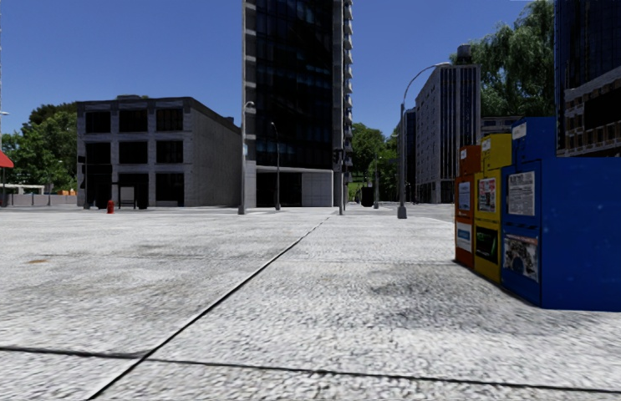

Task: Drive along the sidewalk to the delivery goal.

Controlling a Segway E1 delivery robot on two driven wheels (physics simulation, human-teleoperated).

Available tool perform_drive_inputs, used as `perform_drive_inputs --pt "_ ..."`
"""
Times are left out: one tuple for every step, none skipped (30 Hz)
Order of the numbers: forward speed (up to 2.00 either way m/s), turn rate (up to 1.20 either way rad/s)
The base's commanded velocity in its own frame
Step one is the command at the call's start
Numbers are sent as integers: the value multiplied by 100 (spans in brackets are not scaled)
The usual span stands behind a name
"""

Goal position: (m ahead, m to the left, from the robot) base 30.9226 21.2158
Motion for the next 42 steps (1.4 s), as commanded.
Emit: perform_drive_inputs --pt "200 0" --pt "200 0" --pt "200 0" --pt "200 0" --pt "200 0" --pt "200 0" --pt "200 0" --pt "200 0" --pt "200 0" --pt "200 0" --pt "200 0" --pt "200 0" --pt "200 0" --pt "200 0" --pt "200 0" --pt "200 0" --pt "200 0" --pt "200 0" --pt "200 0" --pt "200 0" --pt "200 0" --pt "200 0" --pt "200 0" --pt "200 0" --pt "200 0" --pt "200 0" --pt "200 0" --pt "200 0" --pt "200 0" --pt "200 0" --pt "200 0" --pt "200 0" --pt "200 0" --pt "200 0" --pt "200 0" --pt "200 0" --pt "200 0" --pt "200 0" --pt "200 0" --pt "200 0" --pt "200 0" --pt "200 0"
